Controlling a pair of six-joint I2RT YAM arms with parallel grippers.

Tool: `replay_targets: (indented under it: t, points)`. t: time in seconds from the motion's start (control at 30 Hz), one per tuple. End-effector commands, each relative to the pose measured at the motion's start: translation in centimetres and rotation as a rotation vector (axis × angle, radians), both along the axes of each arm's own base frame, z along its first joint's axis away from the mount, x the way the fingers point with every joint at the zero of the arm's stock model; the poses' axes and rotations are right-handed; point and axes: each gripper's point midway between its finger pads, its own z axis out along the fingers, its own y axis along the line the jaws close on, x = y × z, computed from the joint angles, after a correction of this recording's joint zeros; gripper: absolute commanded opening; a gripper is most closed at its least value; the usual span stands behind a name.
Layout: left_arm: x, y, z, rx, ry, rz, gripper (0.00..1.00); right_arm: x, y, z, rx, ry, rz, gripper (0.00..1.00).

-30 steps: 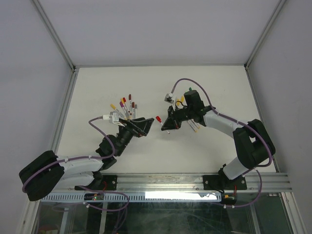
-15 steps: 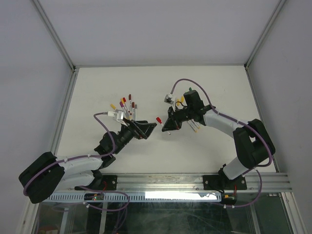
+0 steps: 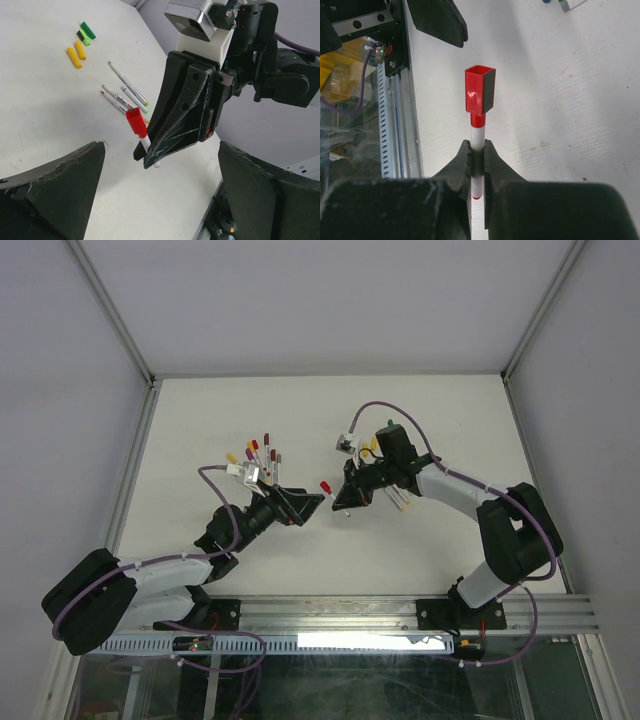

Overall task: Open the pen caps
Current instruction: Open the pen cap from the pen.

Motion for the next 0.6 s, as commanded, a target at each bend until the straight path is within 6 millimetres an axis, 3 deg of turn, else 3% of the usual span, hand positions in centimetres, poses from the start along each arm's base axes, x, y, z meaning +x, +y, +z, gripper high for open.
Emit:
replay_targets:
  t: [0.0,0.57]
  points:
    - [0.2,-0.7,2.2,-0.038,-0.045,-0.038,0.99,0.9,0.7,2.0,0.046,-0.055,0.025,0.00]
    - [0.3,-1.8,2.3,-0.062,-0.036,-0.096,0.99,0.8,0.7,2.1,0.046,-0.052,0.032,0.00]
